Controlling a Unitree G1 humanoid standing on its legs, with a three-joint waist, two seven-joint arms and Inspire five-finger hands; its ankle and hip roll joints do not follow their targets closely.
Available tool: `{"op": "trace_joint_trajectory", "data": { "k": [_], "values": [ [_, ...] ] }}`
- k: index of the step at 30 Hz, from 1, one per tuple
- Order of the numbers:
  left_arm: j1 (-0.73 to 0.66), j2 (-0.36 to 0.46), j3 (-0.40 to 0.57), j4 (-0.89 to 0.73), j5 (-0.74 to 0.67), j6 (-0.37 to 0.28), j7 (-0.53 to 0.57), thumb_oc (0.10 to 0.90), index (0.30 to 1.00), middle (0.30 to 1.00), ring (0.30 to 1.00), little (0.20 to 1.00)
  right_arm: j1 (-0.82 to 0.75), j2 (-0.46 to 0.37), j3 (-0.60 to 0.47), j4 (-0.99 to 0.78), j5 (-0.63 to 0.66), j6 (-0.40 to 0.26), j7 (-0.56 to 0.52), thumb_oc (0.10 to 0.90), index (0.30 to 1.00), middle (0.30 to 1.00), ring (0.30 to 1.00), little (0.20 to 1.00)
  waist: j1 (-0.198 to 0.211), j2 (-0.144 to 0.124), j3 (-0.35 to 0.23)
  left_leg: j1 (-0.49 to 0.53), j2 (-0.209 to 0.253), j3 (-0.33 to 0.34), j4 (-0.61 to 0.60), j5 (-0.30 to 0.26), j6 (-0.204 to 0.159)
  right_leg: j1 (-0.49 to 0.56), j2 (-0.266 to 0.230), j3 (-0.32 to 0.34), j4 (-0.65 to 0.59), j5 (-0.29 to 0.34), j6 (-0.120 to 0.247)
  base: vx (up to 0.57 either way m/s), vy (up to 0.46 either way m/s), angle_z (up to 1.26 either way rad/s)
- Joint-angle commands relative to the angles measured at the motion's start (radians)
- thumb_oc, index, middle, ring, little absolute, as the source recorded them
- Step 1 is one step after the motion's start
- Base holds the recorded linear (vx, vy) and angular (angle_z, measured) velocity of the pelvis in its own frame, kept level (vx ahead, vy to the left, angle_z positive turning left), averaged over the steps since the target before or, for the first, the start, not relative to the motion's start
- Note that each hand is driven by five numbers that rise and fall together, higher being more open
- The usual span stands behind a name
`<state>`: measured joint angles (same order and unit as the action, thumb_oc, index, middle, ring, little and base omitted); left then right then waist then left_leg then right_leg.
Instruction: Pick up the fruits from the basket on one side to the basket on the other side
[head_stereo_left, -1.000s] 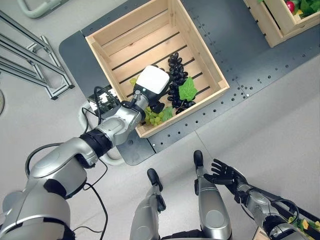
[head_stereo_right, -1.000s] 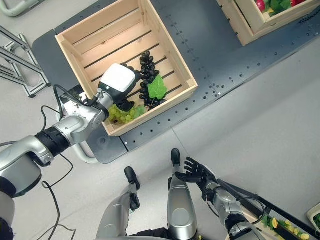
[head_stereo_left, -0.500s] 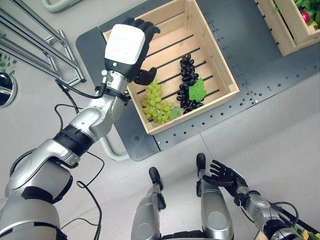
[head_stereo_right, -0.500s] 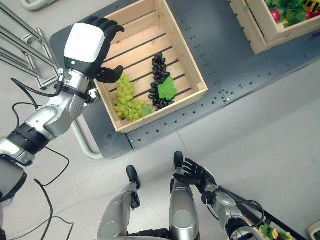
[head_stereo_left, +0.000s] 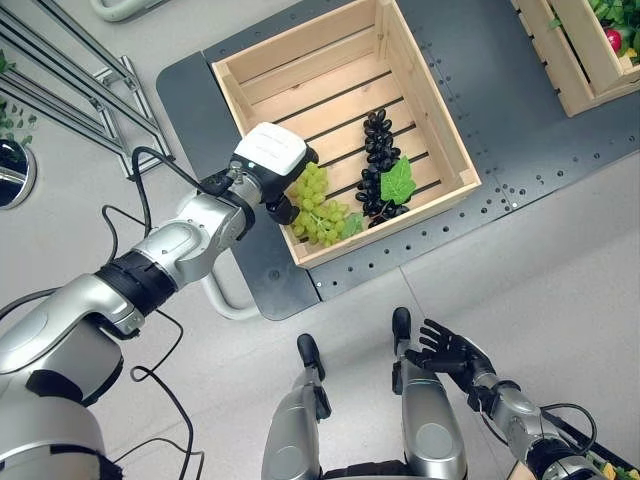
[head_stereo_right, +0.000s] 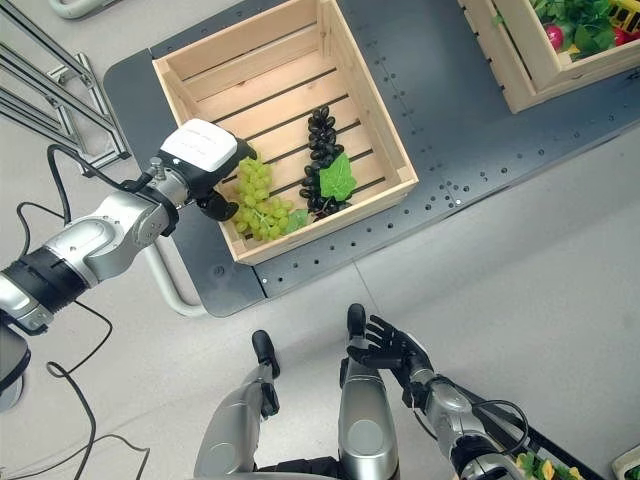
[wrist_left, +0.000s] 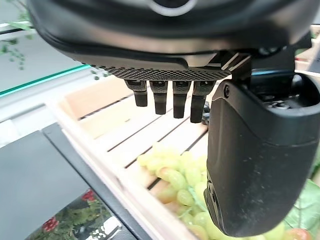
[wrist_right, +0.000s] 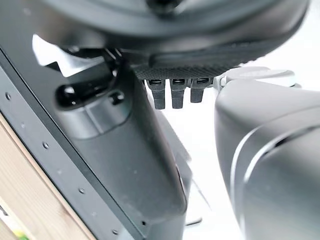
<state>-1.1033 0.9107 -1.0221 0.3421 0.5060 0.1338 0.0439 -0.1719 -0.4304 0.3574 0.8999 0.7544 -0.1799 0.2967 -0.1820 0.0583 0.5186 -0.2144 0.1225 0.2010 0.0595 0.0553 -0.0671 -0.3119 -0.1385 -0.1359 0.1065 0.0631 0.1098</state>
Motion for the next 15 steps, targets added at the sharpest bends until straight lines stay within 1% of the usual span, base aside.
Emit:
{"op": "trace_joint_trajectory", "data": {
  "k": [1,4,10,13,15],
  "values": [
    [-0.186,0.028,0.053,-0.046,0.032,-0.008,0.007,0.800,0.900,0.900,0.900,0.900,0.025,-0.034,-0.016,-0.026,0.044,-0.042,0.019,0.800,0.900,0.900,0.900,0.900,-0.012,-0.033,-0.011,-0.097,0.044,0.001,0.159,-0.001,-0.017,0.009,0.031,0.038,0.030,-0.011,-0.047,0.00,0.000,0.00],
    [-0.187,0.008,0.039,-0.064,0.032,0.010,-0.019,0.800,0.900,0.900,0.900,0.900,0.020,-0.033,-0.015,-0.012,0.045,-0.047,0.021,0.800,0.900,0.900,0.900,0.900,-0.017,-0.031,-0.008,-0.100,0.046,0.004,0.163,0.001,-0.019,0.010,0.032,0.040,0.028,-0.011,-0.048,0.00,0.000,0.00],
    [-0.180,-0.041,0.008,-0.074,0.038,0.012,-0.060,0.800,0.900,0.900,0.900,0.900,0.001,-0.032,-0.012,0.019,0.046,-0.058,0.029,0.800,0.900,0.900,0.900,0.900,-0.024,-0.029,-0.005,-0.104,0.049,0.012,0.162,0.002,-0.021,0.006,0.034,0.046,0.023,-0.009,-0.050,0.00,0.001,-0.01],
    [-0.179,-0.057,-0.009,-0.077,0.036,0.018,-0.095,0.800,0.900,0.900,0.900,0.900,-0.010,-0.036,-0.013,0.038,0.043,-0.065,0.032,0.800,0.900,0.900,0.900,0.900,-0.027,-0.025,-0.001,-0.107,0.050,0.014,0.169,0.006,-0.023,0.004,0.036,0.049,0.026,-0.011,-0.051,0.01,0.013,-0.06],
    [-0.178,-0.073,-0.021,-0.085,0.053,0.040,-0.150,0.800,0.900,0.900,0.900,0.900,-0.020,-0.040,-0.010,0.040,0.038,-0.061,0.032,0.800,0.900,0.900,0.900,0.900,-0.030,-0.022,0.001,-0.108,0.051,0.016,0.172,0.007,-0.024,0.003,0.034,0.051,0.026,-0.010,-0.051,0.02,0.018,-0.05]
  ]
}}
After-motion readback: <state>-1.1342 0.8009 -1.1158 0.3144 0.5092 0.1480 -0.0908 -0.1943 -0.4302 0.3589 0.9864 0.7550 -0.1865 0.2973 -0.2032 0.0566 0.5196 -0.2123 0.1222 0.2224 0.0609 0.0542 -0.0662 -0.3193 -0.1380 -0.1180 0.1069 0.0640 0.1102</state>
